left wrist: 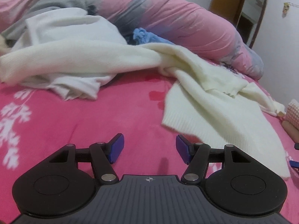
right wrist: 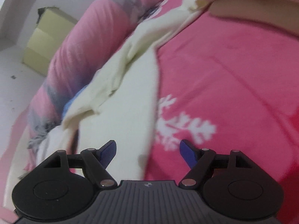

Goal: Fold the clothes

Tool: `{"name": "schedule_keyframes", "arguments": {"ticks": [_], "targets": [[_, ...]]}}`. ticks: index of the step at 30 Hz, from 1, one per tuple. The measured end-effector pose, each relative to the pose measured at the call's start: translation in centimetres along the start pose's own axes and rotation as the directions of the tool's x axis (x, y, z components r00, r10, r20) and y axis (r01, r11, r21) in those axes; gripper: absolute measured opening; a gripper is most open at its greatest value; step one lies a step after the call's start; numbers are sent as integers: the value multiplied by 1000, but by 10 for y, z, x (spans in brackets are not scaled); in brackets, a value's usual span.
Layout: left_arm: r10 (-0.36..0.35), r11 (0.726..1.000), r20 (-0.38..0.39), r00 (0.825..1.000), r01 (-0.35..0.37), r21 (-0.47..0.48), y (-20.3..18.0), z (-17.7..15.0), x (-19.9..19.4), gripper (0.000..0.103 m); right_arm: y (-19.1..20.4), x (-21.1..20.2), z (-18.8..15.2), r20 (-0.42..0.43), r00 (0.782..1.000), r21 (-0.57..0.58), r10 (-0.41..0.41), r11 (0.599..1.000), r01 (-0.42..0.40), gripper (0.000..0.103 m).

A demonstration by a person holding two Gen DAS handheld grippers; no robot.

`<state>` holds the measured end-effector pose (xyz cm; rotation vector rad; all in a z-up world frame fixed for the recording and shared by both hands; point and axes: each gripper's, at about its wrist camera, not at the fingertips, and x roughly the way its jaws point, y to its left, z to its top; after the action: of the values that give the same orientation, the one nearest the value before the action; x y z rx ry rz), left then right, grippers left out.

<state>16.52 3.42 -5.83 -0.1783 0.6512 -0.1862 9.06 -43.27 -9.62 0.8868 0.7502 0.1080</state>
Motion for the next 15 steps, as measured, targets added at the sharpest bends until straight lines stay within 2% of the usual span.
{"name": "schedule_keyframes", "arguments": {"ticks": [4,8,11,15], "targets": [[-19,998,-2,1000,19,63,-9,15,21,61,11,16,-1,-55,996,-50,72,996,-75,75],[-60,992,-45,997,65,108,-16,29,48,60,18,17,-8,-105,988,-89,115,988,-124,74],[-81,986,-85,993,92,138,-23,38,70,59,15,14,-9,-102,986,-81,130,987,-139,71],[-101,987,-124,987,115,111,-24,47,101,57,9,15,-11,-88,985,-60,151,986,-157,68]]}}
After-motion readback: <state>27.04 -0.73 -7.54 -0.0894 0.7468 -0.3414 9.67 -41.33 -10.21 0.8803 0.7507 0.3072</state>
